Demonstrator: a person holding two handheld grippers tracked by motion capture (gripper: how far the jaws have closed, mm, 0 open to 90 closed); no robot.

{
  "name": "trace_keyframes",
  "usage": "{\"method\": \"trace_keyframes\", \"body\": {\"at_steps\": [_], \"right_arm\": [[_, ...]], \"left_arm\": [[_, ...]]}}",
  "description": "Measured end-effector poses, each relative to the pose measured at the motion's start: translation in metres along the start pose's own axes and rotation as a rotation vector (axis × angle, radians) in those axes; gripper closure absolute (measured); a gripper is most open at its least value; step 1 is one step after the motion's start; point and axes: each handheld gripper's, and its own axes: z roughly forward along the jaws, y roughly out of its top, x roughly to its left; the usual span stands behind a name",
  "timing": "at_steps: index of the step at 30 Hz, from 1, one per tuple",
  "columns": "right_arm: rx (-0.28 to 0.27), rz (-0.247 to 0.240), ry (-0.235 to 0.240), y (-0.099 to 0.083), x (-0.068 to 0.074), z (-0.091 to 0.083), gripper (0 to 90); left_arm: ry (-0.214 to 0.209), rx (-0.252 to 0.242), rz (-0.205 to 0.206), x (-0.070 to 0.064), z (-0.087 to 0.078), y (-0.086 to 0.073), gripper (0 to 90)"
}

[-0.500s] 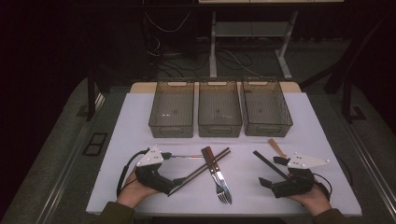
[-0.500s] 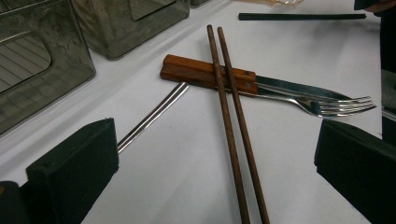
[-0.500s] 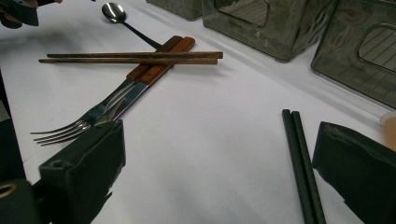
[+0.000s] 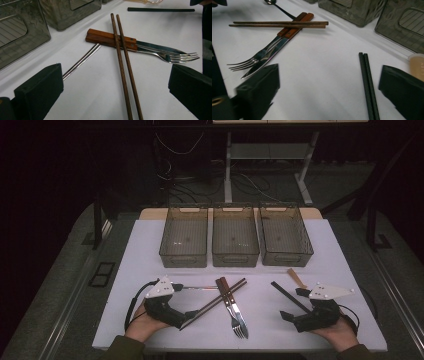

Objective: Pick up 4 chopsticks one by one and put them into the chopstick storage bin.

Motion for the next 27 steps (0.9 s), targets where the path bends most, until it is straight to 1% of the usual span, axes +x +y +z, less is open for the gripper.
{"method": "trace_keyframes", "body": {"at_steps": [1,3,5,9,10,11,12,14,17,18,20,23,27], "right_arm": [[0.002,0.000,0.007,0.000,-0.001,-0.001,7.0],[0.010,0.008,0.000,0.001,-0.001,-0.003,7.6],[0.017,0.001,0.003,0.001,-0.003,-0.006,15.0],[0.033,0.004,0.003,0.001,-0.004,-0.008,18.1],[0.039,0.001,0.009,0.002,-0.005,-0.010,24.8],[0.044,-0.003,0.015,0.002,-0.005,-0.011,25.8],[0.048,-0.004,0.011,0.002,-0.005,-0.011,26.2],[0.058,-0.010,0.011,0.001,-0.004,-0.013,31.6],[0.064,-0.008,0.007,0.001,-0.005,-0.014,33.4],[0.069,-0.008,0.007,0.000,-0.007,-0.016,37.3],[0.073,-0.007,0.007,0.000,-0.008,-0.017,39.1],[0.100,0.007,0.006,-0.002,-0.013,-0.020,45.2],[0.116,0.015,-0.012,-0.005,-0.017,-0.025,51.6]], "left_arm": [[0.000,0.001,-0.001,0.000,0.000,0.000,0.0],[0.001,0.000,-0.001,0.000,0.000,-0.001,0.0],[0.001,0.003,0.001,0.000,-0.001,-0.001,0.0],[0.003,-0.005,-0.002,0.000,-0.002,-0.002,0.0],[0.004,-0.002,-0.001,0.001,-0.002,-0.002,0.0],[0.004,-0.002,-0.001,0.001,-0.002,-0.002,0.0],[0.002,-0.001,0.001,0.000,-0.002,-0.002,0.0],[0.003,0.004,0.005,0.000,-0.003,-0.003,0.0],[0.001,0.000,0.005,-0.001,-0.002,-0.002,0.0],[0.001,0.001,0.005,-0.001,-0.002,-0.002,0.0],[-0.001,0.000,0.003,-0.001,-0.002,-0.002,0.0],[-0.001,0.003,0.005,-0.001,-0.002,-0.003,0.0],[-0.002,0.000,0.003,-0.001,-0.002,-0.003,0.0]]}}
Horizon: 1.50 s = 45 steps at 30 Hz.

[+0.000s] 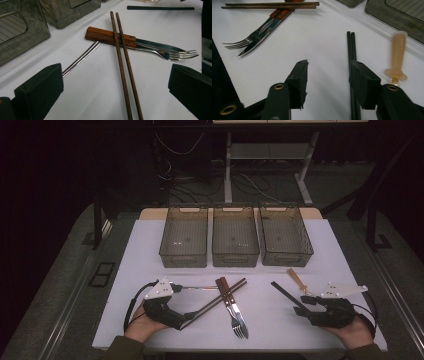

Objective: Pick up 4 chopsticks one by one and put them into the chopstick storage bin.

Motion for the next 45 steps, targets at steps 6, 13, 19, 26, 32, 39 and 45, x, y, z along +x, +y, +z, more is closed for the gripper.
{"method": "trace_keyframes", "body": {"at_steps": [6,13,19,26,32,39,45], "right_arm": [[0.021,0.015,-0.025,-0.007,-0.006,-0.009,61.8],[0.066,0.024,-0.041,-0.014,-0.015,-0.011,72.1],[0.115,0.011,-0.056,-0.019,-0.020,-0.009,78.9],[0.142,0.013,-0.066,-0.025,-0.027,-0.007,82.1],[0.155,0.014,-0.064,-0.026,-0.028,-0.004,83.2],[0.170,0.014,-0.067,-0.027,-0.029,-0.003,84.7],[0.171,0.007,-0.070,-0.027,-0.030,-0.001,84.9]], "left_arm": [[-0.001,0.000,0.000,0.000,0.000,0.000,0.0],[-0.004,0.002,0.003,-0.001,0.000,0.000,0.0],[-0.004,0.002,0.002,-0.001,0.000,0.000,0.0],[-0.008,0.006,0.005,-0.001,0.001,0.000,0.0],[-0.009,0.005,0.003,-0.001,0.001,0.000,0.0],[-0.009,0.006,0.004,-0.001,0.002,0.000,0.0],[-0.010,0.009,0.005,-0.001,0.002,0.000,0.0]]}}
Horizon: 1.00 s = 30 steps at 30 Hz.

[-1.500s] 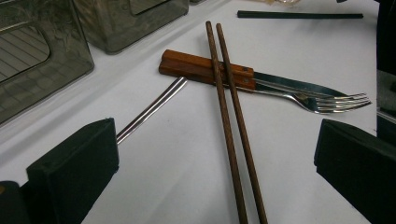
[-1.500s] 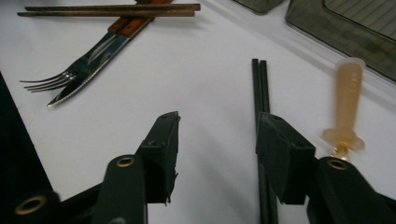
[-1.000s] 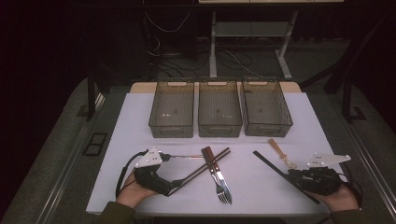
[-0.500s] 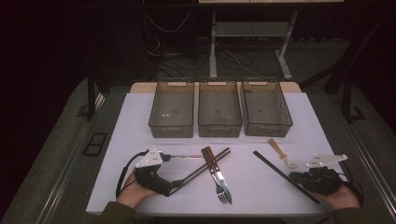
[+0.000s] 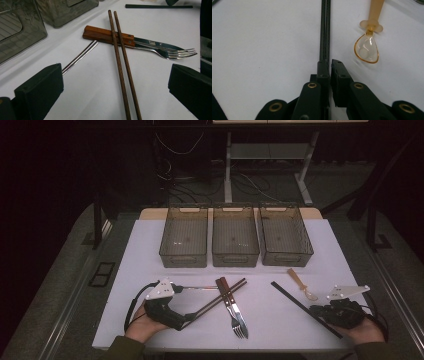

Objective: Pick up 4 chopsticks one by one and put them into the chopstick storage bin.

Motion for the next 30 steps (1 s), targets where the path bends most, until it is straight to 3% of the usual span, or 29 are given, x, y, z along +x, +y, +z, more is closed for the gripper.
{"method": "trace_keyframes", "body": {"at_steps": [16,30], "right_arm": [[0.017,-0.009,0.009,-0.0005,0.0011,0.0009,84.9],[0.020,-0.044,-0.018,-0.0003,-0.0024,0.0039,85.2]], "left_arm": [[0.000,0.003,0.003,-0.0004,-0.0002,0.0000,0.0],[0.001,0.007,0.009,-0.0005,0.0002,0.0001,0.0]]}}
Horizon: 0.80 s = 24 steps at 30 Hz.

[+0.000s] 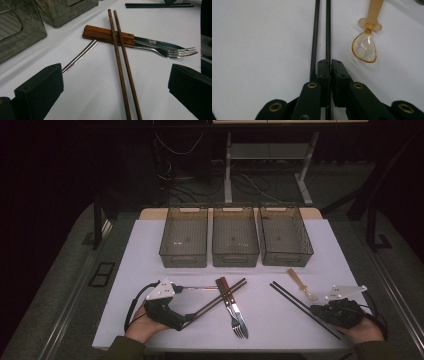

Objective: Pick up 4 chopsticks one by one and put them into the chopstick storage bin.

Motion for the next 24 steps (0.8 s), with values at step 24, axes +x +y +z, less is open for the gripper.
{"method": "trace_keyframes", "body": {"at_steps": [24], "right_arm": [[-0.014,-0.019,0.020,-0.0022,-0.0024,0.0019,86.4]], "left_arm": [[-0.013,0.003,0.003,-0.0017,0.0024,-0.0001,0.0]]}}
